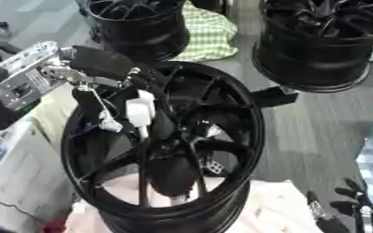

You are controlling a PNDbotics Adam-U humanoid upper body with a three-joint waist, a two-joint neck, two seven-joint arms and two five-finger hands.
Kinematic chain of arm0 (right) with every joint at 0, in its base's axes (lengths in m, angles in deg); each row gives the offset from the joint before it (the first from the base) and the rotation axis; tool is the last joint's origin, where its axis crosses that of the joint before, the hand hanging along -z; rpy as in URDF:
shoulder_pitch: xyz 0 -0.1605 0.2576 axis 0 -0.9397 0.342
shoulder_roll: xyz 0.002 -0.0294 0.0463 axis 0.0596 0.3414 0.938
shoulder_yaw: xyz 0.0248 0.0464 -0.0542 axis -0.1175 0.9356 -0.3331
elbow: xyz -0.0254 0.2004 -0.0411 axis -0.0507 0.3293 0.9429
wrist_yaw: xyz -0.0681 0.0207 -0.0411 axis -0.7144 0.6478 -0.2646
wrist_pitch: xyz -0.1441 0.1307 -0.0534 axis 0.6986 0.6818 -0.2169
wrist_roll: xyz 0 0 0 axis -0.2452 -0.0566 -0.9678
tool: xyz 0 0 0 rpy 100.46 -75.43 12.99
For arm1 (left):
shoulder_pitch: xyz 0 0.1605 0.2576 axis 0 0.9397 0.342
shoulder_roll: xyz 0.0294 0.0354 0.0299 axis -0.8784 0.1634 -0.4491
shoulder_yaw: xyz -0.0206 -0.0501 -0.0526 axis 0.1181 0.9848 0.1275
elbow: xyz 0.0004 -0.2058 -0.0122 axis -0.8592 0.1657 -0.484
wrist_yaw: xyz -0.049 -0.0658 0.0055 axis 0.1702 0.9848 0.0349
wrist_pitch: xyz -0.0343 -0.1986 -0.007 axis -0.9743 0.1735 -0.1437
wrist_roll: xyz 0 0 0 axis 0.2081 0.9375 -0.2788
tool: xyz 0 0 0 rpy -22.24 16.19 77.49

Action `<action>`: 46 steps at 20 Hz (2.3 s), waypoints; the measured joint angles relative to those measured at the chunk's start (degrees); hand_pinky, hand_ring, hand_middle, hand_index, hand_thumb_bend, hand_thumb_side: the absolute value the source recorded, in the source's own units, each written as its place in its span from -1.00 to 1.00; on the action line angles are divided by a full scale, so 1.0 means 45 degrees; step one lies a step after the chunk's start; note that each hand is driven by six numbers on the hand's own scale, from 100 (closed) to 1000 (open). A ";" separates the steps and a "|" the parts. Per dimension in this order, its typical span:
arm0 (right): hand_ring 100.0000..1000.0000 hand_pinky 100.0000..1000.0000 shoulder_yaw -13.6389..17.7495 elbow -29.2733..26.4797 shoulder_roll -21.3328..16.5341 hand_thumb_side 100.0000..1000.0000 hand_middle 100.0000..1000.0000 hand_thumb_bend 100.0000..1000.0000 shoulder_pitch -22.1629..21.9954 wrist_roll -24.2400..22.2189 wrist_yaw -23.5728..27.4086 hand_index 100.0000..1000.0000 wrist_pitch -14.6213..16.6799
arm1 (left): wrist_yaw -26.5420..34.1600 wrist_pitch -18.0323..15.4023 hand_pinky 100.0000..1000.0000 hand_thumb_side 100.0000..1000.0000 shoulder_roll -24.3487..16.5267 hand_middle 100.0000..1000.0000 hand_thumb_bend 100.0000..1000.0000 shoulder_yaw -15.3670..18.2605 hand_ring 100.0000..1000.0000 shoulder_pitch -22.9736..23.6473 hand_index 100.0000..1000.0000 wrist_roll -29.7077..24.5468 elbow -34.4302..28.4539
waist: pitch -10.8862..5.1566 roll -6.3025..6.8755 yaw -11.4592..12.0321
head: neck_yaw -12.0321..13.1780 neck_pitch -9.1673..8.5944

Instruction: Pull the pin out of the wheel hub.

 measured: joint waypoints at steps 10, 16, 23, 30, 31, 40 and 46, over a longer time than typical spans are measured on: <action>0.16 0.33 0.0001 0.0000 -0.0001 -0.47 0.40 -0.26 -0.0001 -0.0023 0.0000 0.85 -0.0022 | -0.0471 0.0000 0.03 0.06 -0.0099 0.38 -0.42 0.0002 1.00 0.0095 0.85 0.0000 0.0101 | 0.0000 -0.0002 0.0011 | 0.0013 0.0000; 0.17 0.33 0.0001 0.0000 -0.0002 -0.47 0.40 -0.26 -0.0001 -0.0027 0.0000 0.85 -0.0023 | -0.0642 0.0000 0.00 -0.05 -0.0099 0.35 -0.39 0.0004 1.00 0.0104 0.85 0.0000 0.0276 | 0.0000 -0.0002 0.0020 | 0.0014 0.0000; 0.17 0.33 0.0001 0.0000 -0.0002 -0.47 0.40 -0.26 0.0000 -0.0049 0.0000 0.85 -0.0033 | -0.0836 0.0000 0.02 -0.41 -0.0091 0.34 -0.25 0.0007 1.00 0.0102 0.84 0.0000 0.0307 | 0.0000 0.0002 0.0020 | 0.0015 0.0000; 0.17 0.33 0.0001 0.0000 -0.0002 -0.46 0.40 -0.27 0.0001 -0.0059 -0.0001 0.85 -0.0039 | -0.0930 0.0000 -0.01 -0.47 -0.0085 0.30 -0.37 0.0091 1.00 0.0096 0.79 0.0000 0.0215 | 0.0000 0.0008 0.0040 | 0.0015 0.0000; 0.17 0.33 0.0001 0.0000 -0.0002 -0.46 0.40 -0.27 0.0001 -0.0059 -0.0001 0.86 -0.0039 | -0.0920 0.0000 -0.01 -0.48 -0.0085 0.29 -0.39 0.0111 1.00 0.0094 0.78 0.0000 0.0197 | 0.0000 0.0008 0.0048 | 0.0015 0.0000; 0.17 0.32 0.0002 0.0000 -0.0003 -0.46 0.40 -0.27 0.0002 -0.0064 -0.0010 0.86 -0.0044 | -0.0395 0.0000 -0.08 -0.54 -0.0073 0.11 -0.68 0.0333 1.00 0.0088 0.54 0.0000 0.0241 | 0.0000 0.0010 0.0056 | 0.0015 0.0000; 0.17 0.32 0.0002 0.0000 -0.0010 -0.46 0.40 -0.27 0.0003 -0.0076 -0.0014 0.86 -0.0056 | -0.0167 0.0000 -0.12 -0.54 0.0038 0.00 -0.65 0.0409 1.00 -0.0009 0.44 0.0000 0.0318 | 0.0001 0.0010 0.0057 | 0.0015 0.0000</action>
